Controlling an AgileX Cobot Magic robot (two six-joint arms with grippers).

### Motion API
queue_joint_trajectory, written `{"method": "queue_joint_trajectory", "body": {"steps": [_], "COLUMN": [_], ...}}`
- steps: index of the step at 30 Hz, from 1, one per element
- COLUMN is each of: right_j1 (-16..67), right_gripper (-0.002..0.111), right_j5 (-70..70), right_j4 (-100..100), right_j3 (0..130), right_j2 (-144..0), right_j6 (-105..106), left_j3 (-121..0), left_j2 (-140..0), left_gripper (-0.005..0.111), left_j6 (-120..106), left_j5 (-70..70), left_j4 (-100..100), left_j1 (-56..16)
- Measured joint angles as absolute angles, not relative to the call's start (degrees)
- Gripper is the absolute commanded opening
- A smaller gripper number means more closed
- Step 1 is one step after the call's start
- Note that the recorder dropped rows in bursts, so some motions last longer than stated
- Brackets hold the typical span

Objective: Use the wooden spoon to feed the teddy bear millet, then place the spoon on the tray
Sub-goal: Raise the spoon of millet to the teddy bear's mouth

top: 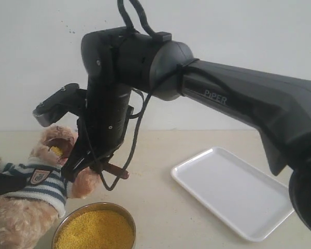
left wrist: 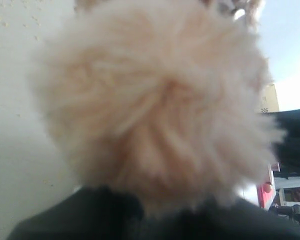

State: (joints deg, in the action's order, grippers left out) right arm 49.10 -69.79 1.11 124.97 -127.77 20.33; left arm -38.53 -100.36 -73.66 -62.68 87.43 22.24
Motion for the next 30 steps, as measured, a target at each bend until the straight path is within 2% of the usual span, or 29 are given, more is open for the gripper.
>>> {"method": "queue_joint_trajectory", "body": {"steps": [8,30], "right_j1": [53.3,57.4], "right_gripper": [0.000,0.000], "right_j5": [-70.0,-68.8], "right_j4": [20.0,29.4], "right_j3": [125.0,125.0], "right_j2": [-127.8,-127.8], "right_j6": [16.8,14.2], "left_j3": [-38.5,-38.5], "left_j2": [-100.4,-100.4], "left_gripper": [0.004,0.004], "left_j6": [-73.9,-74.1], "left_j5": [-61.5,-61.4], "left_j4": [88.1,88.5], "left_j1": [22.2,22.2]}}
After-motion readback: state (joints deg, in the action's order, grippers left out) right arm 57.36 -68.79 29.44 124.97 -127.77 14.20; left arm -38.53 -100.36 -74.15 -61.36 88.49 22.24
